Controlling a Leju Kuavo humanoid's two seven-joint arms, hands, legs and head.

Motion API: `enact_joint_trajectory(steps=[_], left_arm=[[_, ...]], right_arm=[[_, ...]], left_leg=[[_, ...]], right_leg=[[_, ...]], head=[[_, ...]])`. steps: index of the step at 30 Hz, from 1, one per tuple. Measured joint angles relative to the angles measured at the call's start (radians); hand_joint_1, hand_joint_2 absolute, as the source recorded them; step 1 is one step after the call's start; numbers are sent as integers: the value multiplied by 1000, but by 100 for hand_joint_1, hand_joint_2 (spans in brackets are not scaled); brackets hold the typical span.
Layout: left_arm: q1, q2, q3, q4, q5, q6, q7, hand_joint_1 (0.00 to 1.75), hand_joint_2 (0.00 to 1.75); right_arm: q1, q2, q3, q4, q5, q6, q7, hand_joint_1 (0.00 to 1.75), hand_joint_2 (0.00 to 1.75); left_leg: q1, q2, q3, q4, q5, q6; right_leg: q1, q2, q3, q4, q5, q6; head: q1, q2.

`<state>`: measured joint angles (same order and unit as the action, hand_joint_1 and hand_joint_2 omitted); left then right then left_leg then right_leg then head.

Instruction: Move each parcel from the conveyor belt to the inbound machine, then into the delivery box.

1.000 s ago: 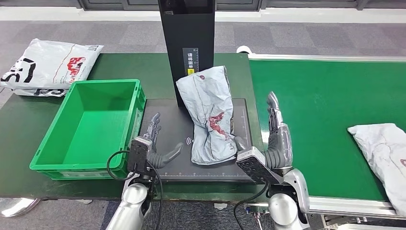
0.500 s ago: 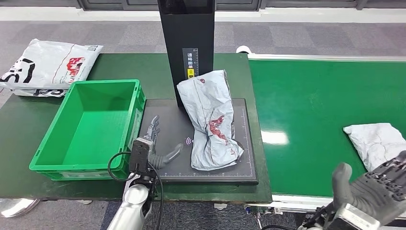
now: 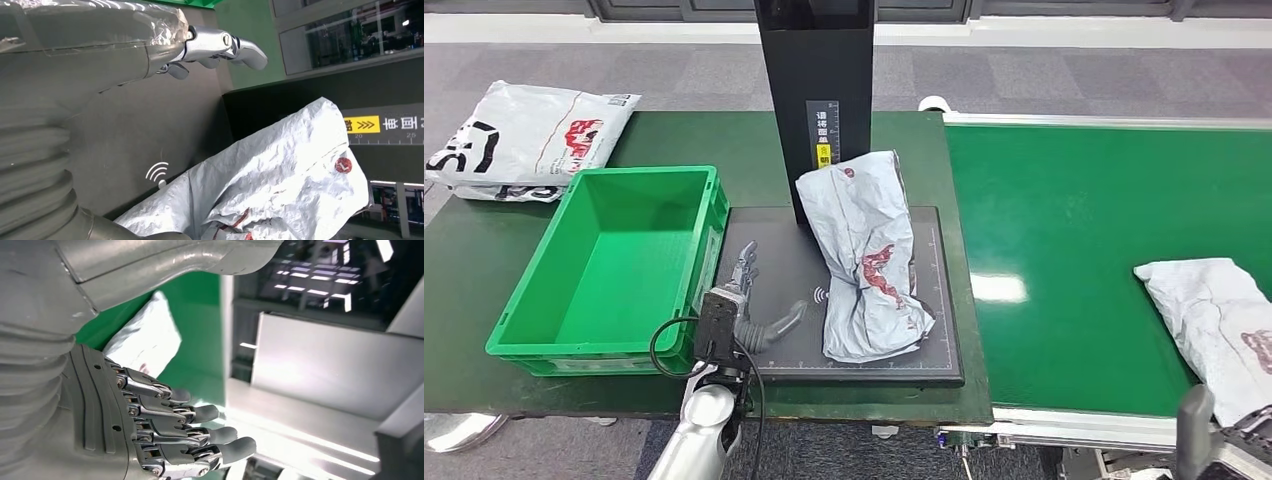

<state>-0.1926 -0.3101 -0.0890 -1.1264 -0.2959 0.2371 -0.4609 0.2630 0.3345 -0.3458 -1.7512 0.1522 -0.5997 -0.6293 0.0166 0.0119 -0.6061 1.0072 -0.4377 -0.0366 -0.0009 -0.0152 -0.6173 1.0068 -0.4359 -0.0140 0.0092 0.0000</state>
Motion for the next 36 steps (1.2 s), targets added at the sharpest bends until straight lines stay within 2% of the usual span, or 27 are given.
enact_joint_trajectory(steps=[4, 8, 10, 13, 15, 19, 22, 27, 32, 36], left_arm=[[-2, 0, -1, 2, -58, 29, 22, 0, 175], [-10, -1, -22, 15, -183, 115, 73, 0, 175], [-21, -2, -45, 33, -289, 182, 124, 0, 175], [-68, -9, -93, 97, -479, 286, 247, 0, 175], [-121, -20, -130, 154, -567, 322, 321, 0, 175], [-216, -45, -198, 265, -655, 353, 411, 0, 175], [-289, -58, -273, 360, -690, 356, 497, 0, 175], [-393, -62, -442, 477, -671, 342, 617, 0, 175], [-451, -62, -595, 530, -637, 333, 660, 0, 175], [-468, -62, -650, 547, -631, 333, 667, 0, 175]], right_arm=[[8, 2, -20, 18, -9, 0, 5, 0, 175], [11, 3, -23, 30, -9, 18, 11, 0, 175], [9, 6, -23, 36, -3, 45, 20, 0, 175], [-8, 8, -23, 52, 27, 102, 43, 0, 175], [-27, 10, -23, 66, 49, 125, 56, 0, 175], [-52, 14, -22, 92, 72, 156, 66, 0, 175], [-68, 16, -22, 111, 89, 191, 70, 0, 175], [-92, 16, -22, 143, 116, 240, 69, 0, 175], [-109, 16, -22, 166, 129, 256, 70, 0, 175], [-111, 16, -22, 176, 130, 259, 70, 0, 175]], left_leg=[[0, 0, 1, 0, 0, 0], [0, 1, 1, 0, 0, 0], [0, 1, 1, 0, 0, 0], [0, 1, 1, 0, 1, 0], [-1, 0, 1, 0, 2, 1], [-1, 1, 1, 0, 2, 2], [-1, 0, 1, 0, 3, 2], [-1, 1, 1, 0, 3, 2], [-1, 0, 1, 0, 3, 2], [-1, 0, 1, 0, 2, 2]], right_leg=[[0, 0, 0, 0, 0, 0], [0, 1, -1, 0, 0, 0], [0, 1, 0, 0, 0, 0], [0, 1, 0, 0, 1, 0], [0, 1, 0, 0, 1, 1], [-1, 0, 1, 0, 3, 1], [-1, 0, 1, 0, 3, 1], [-1, 0, 1, 0, 3, 1], [-1, 0, 1, 0, 3, 1], [-1, 0, 0, 0, 2, 1]], head=[[0, 0], [0, 0], [0, 0], [0, 0], [0, 0], [0, 0], [0, 0], [0, 0], [0, 0], [0, 0]])
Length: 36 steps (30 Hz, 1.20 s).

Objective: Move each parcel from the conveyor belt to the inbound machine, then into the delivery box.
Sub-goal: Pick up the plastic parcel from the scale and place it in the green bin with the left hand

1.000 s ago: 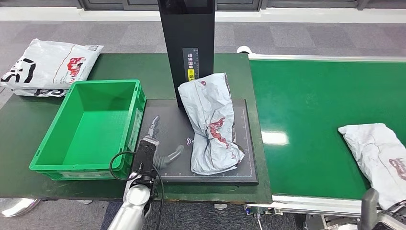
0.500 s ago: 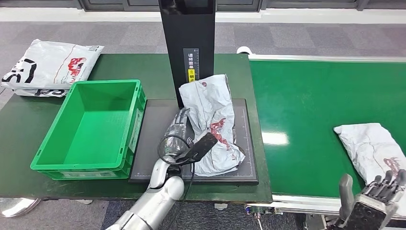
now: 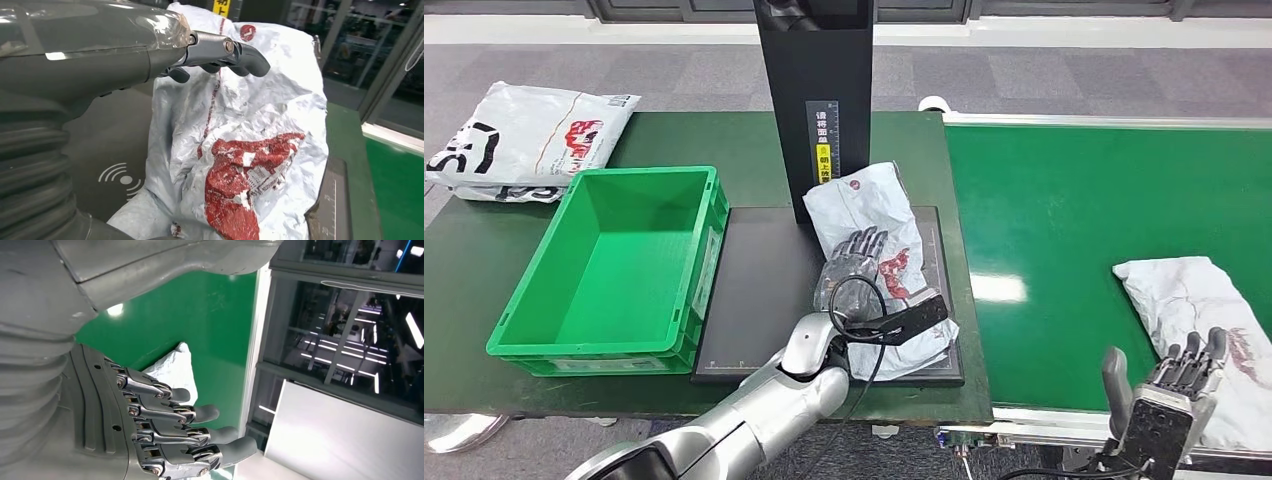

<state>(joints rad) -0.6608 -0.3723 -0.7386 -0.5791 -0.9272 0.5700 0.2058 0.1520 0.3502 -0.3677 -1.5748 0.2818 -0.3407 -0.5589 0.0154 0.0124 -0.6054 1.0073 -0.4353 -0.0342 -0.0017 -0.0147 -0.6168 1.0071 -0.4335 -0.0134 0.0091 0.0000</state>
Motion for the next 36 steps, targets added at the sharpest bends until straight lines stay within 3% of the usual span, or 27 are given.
enact_joint_trajectory(steps=[5, 12, 22, 29, 33, 36], left_arm=[[-18, 0, -57, 15, 25, -33, 7, 0, 175], [-50, 0, -188, 63, 93, -205, 71, 0, 175], [-69, 1, -245, 103, 107, -235, 76, 0, 175], [-105, 2, -287, 159, 163, -435, 58, 1, 175], [-118, 2, -317, 205, 170, -532, 41, 175, 175], [-124, 2, -334, 228, 173, -581, 31, 175, 175]], right_arm=[[-1, 0, 0, 10, 1, 13, 0, 0, 175], [-7, 0, -1, 28, 5, 57, -9, 0, 175], [-13, -1, -2, 43, 8, 65, -12, 0, 175], [-32, -2, -4, 63, 11, 112, -20, 0, 175], [-49, -5, -4, 78, 11, 129, -21, 0, 175], [-57, -6, -4, 88, 8, 138, -21, 0, 175]], left_leg=[[0, 0, 0, 0, 0, 0], [0, 0, 0, 0, 0, 0], [0, 0, 0, 0, 0, 0], [0, -1, 4, 0, -2, 1], [0, -1, 14, -1, -12, 4], [0, -1, 28, -1, -19, 6]], right_leg=[[0, 0, 0, 0, 0, 0], [0, 0, 0, 0, 0, 0], [0, 0, 0, 0, 0, 0], [0, -1, 9, 0, -3, 1], [0, -1, 25, 0, -10, 2], [0, -1, 39, 0, -16, 3]], head=[[0, 0], [0, 0], [0, 0], [0, 0], [0, 0], [0, 0]])
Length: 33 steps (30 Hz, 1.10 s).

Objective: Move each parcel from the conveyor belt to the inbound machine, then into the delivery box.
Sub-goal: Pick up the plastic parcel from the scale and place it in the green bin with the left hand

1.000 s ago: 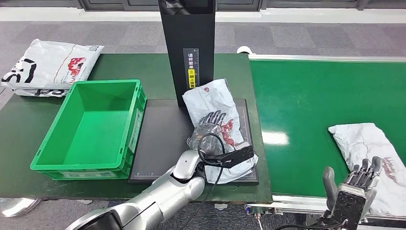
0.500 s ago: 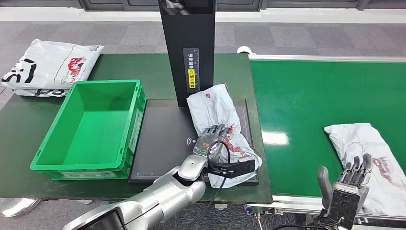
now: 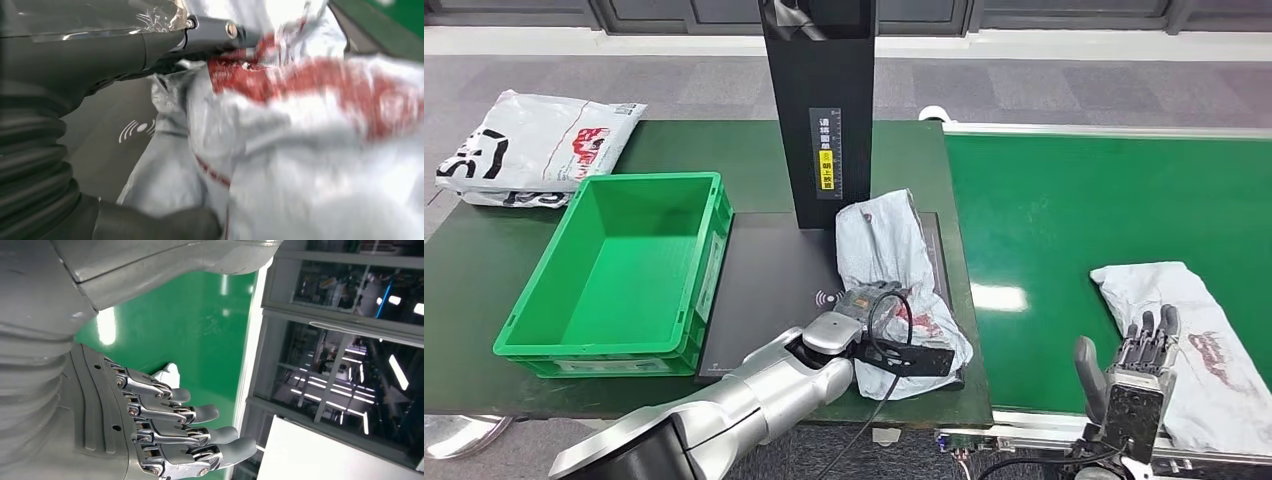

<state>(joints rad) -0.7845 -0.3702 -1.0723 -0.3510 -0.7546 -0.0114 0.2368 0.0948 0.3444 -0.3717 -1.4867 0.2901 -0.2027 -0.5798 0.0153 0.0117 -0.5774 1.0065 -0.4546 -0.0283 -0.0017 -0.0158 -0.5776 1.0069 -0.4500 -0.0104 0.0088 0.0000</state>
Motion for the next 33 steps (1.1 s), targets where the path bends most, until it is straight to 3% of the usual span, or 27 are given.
enact_joint_trajectory(steps=[7, 25, 29, 33], left_arm=[[-12, -1, -21, 43, -7, -10, -3, 175, 175], [-23, -1, -28, 66, -28, 19, 17, 175, 175], [-21, 0, -27, 72, -28, 122, 46, 175, 175], [-25, 19, 7, 78, 8, 349, 58, 175, 175]], right_arm=[[-2, -1, 0, 7, -12, 16, 0, 0, 175], [-1, -1, 0, 6, -52, 47, 11, 0, 175], [8, -1, 0, 1, -65, 58, 14, 0, 175], [36, -1, -2, -16, -88, 57, 17, 0, 175]], left_leg=[[0, 1, 20, 0, -12, -1], [0, 2, 26, -1, -14, -6], [0, 2, 27, -1, -14, -6], [0, 2, 25, -1, -14, -7]], right_leg=[[-1, 1, 18, 0, -8, -1], [-2, 2, 23, 0, -15, -3], [-2, 2, 23, 0, -16, -3], [-2, 2, 21, 0, -15, -3]], head=[[0, 0], [0, 0], [0, 0], [0, 0]])
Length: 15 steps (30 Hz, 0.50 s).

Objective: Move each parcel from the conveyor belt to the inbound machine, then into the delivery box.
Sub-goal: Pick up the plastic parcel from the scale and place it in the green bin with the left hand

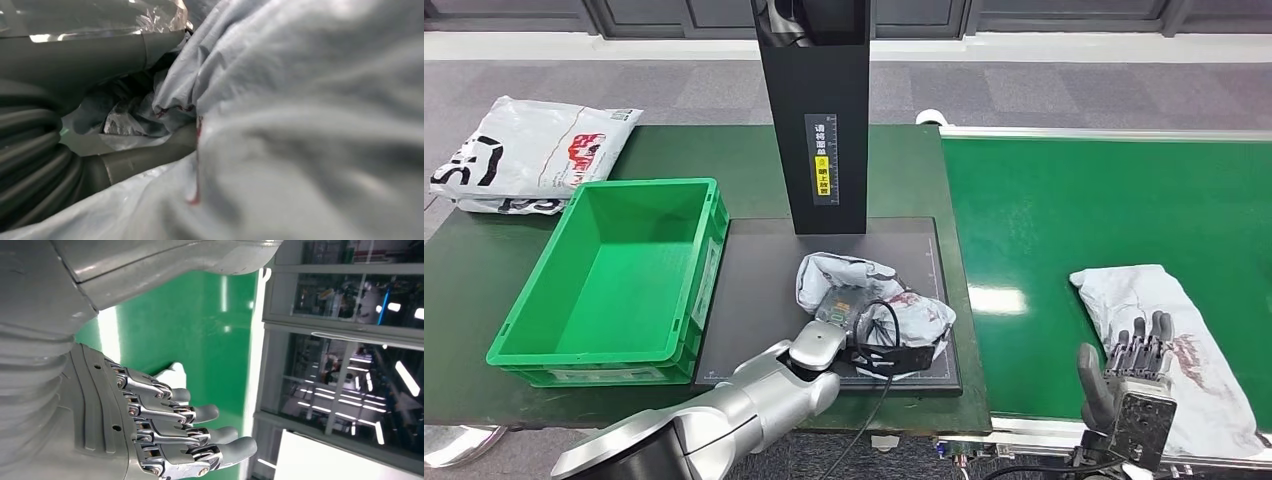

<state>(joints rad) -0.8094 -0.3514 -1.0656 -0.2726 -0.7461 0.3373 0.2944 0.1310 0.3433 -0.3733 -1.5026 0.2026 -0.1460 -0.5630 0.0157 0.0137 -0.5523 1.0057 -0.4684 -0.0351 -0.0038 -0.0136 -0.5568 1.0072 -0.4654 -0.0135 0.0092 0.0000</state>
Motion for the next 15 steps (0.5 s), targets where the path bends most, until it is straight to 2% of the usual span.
enact_joint_trajectory(steps=[2, 4, 9, 12, 15], left_arm=[[-6, 26, 44, -6, -5, 115, 9, 175, 175], [-13, 57, 101, -20, -42, 171, 14, 175, 175], [9, 110, 241, -70, -178, 219, 28, 175, 175], [76, 136, 418, -191, -410, 220, 28, 175, 175], [127, 147, 580, -290, -517, 194, 14, 175, 175]], right_arm=[[17, 0, -3, -8, -18, -1, 0, 0, 175], [31, 0, -8, -15, -31, -2, -1, 0, 175], [48, 0, -18, -27, -47, -10, -1, 0, 175], [62, 0, -30, -37, -66, -11, -2, 0, 175], [73, 0, -39, -44, -70, -10, -2, 0, 175]], left_leg=[[0, 1, 0, 0, 2, -1], [0, 1, -1, 0, 6, -2], [0, -3, -8, 0, 10, -2], [-1, -2, -10, 0, 10, -2], [-2, -1, -13, 0, 9, -2]], right_leg=[[0, 1, -4, 0, 2, -1], [0, 1, -10, 1, 4, -1], [0, -1, -16, 1, 6, -1], [0, 0, -19, 2, 6, -1], [-1, 1, -22, 2, 6, 0]], head=[[0, 0], [0, 0], [0, 0], [0, 0], [0, 0]])
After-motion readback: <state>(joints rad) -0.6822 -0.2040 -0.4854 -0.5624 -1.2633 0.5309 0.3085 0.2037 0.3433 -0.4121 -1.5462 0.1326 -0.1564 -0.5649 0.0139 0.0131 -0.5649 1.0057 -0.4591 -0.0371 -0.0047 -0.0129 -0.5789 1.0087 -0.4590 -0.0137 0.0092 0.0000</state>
